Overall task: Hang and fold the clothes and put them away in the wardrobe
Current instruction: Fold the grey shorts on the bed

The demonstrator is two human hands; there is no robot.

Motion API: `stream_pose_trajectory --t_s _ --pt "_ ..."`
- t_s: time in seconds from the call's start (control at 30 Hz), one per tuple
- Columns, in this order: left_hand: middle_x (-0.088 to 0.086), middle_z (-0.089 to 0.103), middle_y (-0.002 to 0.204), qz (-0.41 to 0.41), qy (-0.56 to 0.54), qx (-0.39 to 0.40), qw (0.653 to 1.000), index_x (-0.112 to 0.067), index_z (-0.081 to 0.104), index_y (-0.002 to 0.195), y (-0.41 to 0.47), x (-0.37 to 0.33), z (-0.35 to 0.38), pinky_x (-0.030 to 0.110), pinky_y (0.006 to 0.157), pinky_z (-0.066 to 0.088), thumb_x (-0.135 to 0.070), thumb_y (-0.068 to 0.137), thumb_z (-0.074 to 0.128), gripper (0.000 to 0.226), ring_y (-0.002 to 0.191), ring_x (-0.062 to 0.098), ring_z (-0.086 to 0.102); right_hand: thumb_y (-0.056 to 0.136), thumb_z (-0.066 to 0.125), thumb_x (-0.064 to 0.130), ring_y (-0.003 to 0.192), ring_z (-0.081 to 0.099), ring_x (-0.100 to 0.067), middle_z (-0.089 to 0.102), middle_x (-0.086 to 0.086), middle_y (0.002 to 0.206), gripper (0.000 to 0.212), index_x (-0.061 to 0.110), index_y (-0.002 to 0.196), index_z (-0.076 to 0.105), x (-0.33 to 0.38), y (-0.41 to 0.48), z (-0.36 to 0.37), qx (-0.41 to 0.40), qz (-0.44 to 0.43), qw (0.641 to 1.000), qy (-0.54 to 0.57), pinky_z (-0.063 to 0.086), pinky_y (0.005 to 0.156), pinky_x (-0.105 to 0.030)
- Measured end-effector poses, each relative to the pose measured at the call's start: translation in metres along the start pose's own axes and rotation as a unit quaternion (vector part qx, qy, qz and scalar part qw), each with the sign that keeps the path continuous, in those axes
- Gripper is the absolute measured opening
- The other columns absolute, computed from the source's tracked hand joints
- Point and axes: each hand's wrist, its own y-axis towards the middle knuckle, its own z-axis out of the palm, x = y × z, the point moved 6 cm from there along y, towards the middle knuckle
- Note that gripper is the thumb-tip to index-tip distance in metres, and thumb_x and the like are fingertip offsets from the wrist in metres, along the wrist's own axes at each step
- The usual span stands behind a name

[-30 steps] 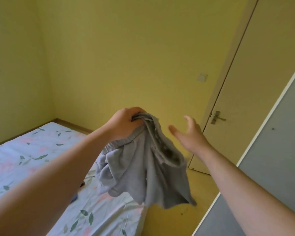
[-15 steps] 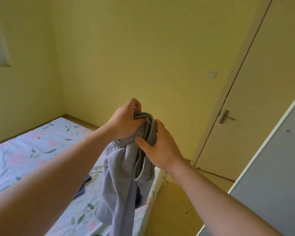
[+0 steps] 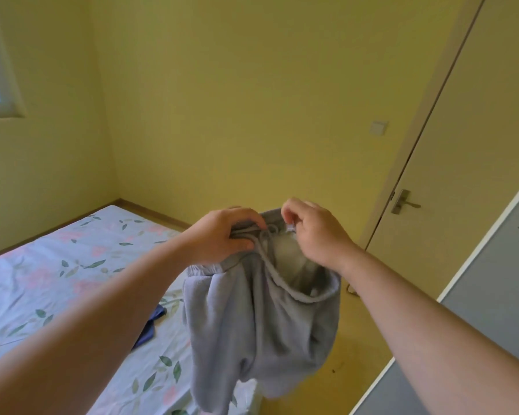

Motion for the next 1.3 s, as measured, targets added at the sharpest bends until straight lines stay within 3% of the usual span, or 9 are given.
stream_pose_trajectory --t_s 0.1,0.33,0.4,0.5,0.6,0.93,1.1,1.2,1.3 --pt "-0.016 0.062 0.113 0.001 0.013 0.047 0.999 -0.042 0.069 0.112 -0.002 0.002 0.007 0.014 0.090 0.044 -0.015 0.082 0.081 0.042 0.101 0.000 0.059 0.088 0.047 -0.001 0.082 0.054 -0.008 0.056 0.012 0.096 0.039 0.028 0.073 0.068 -0.005 0.002 -0.003 0.111 -0.015 0.993 -0.035 0.044 0.075 -0.032" --pt "-0.014 0.065 0.097 -0.076 0.038 0.102 0.991 -0.041 0.068 0.097 -0.001 0.014 0.021 0.028 0.077 0.052 -0.063 0.079 0.071 0.028 0.088 0.007 0.061 0.084 0.051 0.003 0.096 0.056 -0.016 0.051 0.009 0.117 0.043 0.030 0.112 0.070 -0.010 0.000 -0.007 0.162 -0.001 0.982 -0.099 0.049 0.086 -0.035" --pt "-0.008 0.066 0.100 -0.077 0.048 0.071 0.993 -0.039 0.068 0.095 0.002 0.018 0.018 0.034 0.082 0.053 -0.043 0.085 0.074 0.011 0.090 0.015 0.062 0.084 0.048 -0.001 0.098 0.055 -0.017 0.049 0.011 0.118 0.051 0.031 0.118 0.067 -0.009 0.001 -0.007 0.162 0.000 0.981 -0.105 0.048 0.084 -0.035" --pt "-0.008 0.062 0.105 -0.053 0.101 0.040 0.993 -0.039 0.066 0.099 0.002 0.028 0.020 0.019 0.074 0.045 -0.011 0.078 0.075 0.036 0.090 0.016 0.058 0.087 0.046 -0.002 0.096 0.053 -0.014 0.046 0.013 0.117 0.057 0.033 0.128 0.064 -0.010 0.002 -0.006 0.165 -0.002 0.980 -0.108 0.045 0.080 -0.031" --pt "-0.012 0.055 0.108 -0.016 0.159 0.028 0.987 -0.033 0.070 0.112 -0.002 0.037 0.027 0.019 0.072 0.037 -0.007 0.078 0.076 0.042 0.093 0.013 0.054 0.091 0.045 -0.004 0.093 0.052 -0.017 0.046 0.007 0.114 0.060 0.035 0.134 0.061 -0.016 0.001 -0.004 0.169 -0.003 0.976 -0.135 0.045 0.077 -0.032" --pt "0.007 0.061 0.118 0.073 0.359 0.006 0.930 -0.022 0.063 0.135 -0.001 0.055 0.038 0.041 0.073 0.057 -0.015 0.067 0.090 0.074 0.084 0.032 0.065 0.082 0.041 -0.009 0.090 0.043 -0.015 0.040 0.008 0.112 0.077 0.044 0.137 0.048 -0.033 0.001 -0.003 0.200 0.032 0.963 -0.178 0.029 0.057 -0.022" --pt "-0.002 0.059 0.115 0.085 0.399 -0.013 0.913 -0.030 0.058 0.139 0.012 0.055 0.024 0.035 0.054 0.056 -0.043 0.082 0.079 0.062 0.078 0.021 0.066 0.081 0.037 -0.011 0.098 0.043 -0.017 0.042 0.007 0.110 0.069 0.044 0.119 0.054 -0.044 -0.002 -0.009 0.223 0.052 0.947 -0.224 0.031 0.065 -0.028" --pt "-0.003 0.059 0.115 0.086 0.403 -0.014 0.911 -0.034 0.056 0.142 0.017 0.058 0.015 0.032 0.050 0.056 -0.042 0.086 0.076 0.060 0.075 0.018 0.066 0.078 0.046 -0.009 0.077 0.057 -0.022 0.057 0.003 0.100 0.044 0.029 0.084 0.069 -0.053 -0.003 -0.020 0.206 0.083 0.934 -0.279 0.042 0.056 -0.030" --pt "-0.006 0.055 0.118 0.054 0.417 0.018 0.907 -0.045 0.035 0.153 0.020 0.068 0.012 0.030 0.056 0.055 -0.032 0.090 0.074 0.076 0.080 0.015 0.063 0.078 0.048 -0.007 0.067 0.057 -0.023 0.060 -0.002 0.086 0.033 0.019 0.080 0.069 -0.068 -0.003 -0.034 0.141 0.150 0.916 -0.344 0.046 0.060 -0.032"
